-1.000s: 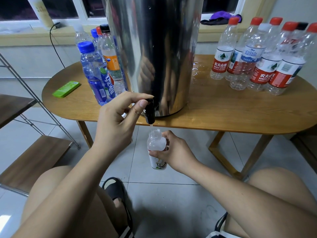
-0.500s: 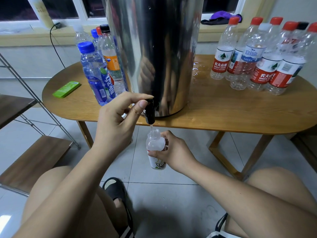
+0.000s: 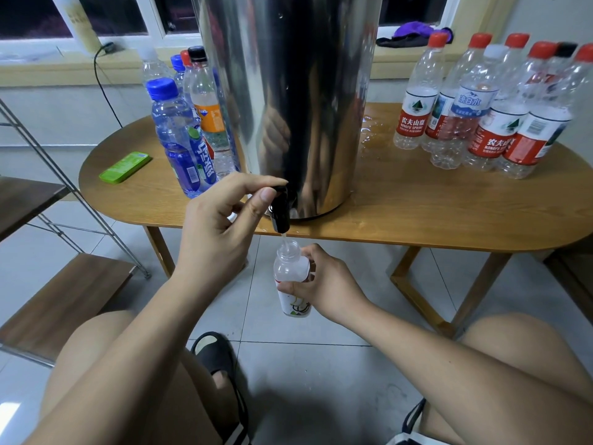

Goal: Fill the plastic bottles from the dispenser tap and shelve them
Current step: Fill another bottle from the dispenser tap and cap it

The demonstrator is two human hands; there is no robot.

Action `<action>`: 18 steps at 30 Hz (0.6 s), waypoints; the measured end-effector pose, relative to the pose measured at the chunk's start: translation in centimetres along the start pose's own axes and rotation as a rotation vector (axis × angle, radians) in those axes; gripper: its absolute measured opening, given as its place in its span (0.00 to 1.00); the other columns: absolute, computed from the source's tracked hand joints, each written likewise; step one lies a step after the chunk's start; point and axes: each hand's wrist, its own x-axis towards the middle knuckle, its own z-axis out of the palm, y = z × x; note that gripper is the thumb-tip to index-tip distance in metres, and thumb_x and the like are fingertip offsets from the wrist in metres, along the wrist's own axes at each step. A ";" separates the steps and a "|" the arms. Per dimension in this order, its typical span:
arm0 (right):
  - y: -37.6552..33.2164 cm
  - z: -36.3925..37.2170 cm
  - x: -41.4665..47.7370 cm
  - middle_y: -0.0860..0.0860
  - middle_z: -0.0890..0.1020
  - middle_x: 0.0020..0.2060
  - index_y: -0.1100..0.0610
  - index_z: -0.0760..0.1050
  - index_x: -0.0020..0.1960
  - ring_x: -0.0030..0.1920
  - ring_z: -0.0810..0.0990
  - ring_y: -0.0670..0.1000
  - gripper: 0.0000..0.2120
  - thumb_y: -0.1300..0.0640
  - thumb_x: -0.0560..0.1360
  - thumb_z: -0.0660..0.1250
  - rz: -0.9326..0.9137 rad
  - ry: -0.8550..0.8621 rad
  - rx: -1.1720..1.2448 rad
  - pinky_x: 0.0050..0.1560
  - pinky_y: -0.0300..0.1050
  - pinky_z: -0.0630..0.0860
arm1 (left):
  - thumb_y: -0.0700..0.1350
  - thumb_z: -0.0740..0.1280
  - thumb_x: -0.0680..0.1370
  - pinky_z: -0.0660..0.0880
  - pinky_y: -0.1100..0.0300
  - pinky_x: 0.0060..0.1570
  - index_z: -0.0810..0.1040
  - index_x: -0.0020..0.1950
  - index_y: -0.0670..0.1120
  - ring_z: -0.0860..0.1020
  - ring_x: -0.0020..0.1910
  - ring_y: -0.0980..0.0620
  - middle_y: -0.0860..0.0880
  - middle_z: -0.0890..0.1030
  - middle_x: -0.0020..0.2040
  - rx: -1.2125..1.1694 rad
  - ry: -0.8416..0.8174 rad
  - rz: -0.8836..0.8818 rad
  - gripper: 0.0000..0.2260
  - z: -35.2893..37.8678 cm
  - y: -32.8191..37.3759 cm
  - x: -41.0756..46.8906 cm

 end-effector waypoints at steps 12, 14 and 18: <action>0.1 0.0 0.0 0.41 0.86 0.54 0.45 0.75 0.62 0.55 0.85 0.45 0.30 0.41 0.67 0.85 0.004 -0.005 0.014 0.60 0.53 0.82 | 0.43 0.69 0.87 0.77 0.55 0.47 0.86 0.63 0.50 0.83 0.50 0.52 0.55 0.86 0.52 -0.009 0.008 -0.013 0.08 0.0 0.0 -0.1; 0.1 0.0 0.1 0.42 0.86 0.55 0.45 0.76 0.63 0.56 0.85 0.45 0.30 0.40 0.67 0.85 0.004 -0.004 0.013 0.60 0.53 0.82 | 0.43 0.69 0.87 0.78 0.54 0.47 0.86 0.62 0.50 0.82 0.49 0.53 0.56 0.86 0.52 -0.009 0.011 -0.016 0.08 0.0 0.0 -0.1; 0.2 0.0 0.1 0.42 0.85 0.56 0.45 0.75 0.63 0.56 0.85 0.46 0.31 0.40 0.67 0.85 0.009 -0.004 0.009 0.60 0.53 0.82 | 0.43 0.68 0.88 0.78 0.54 0.47 0.87 0.63 0.49 0.83 0.50 0.52 0.56 0.86 0.52 0.001 0.005 -0.014 0.08 0.0 0.0 -0.1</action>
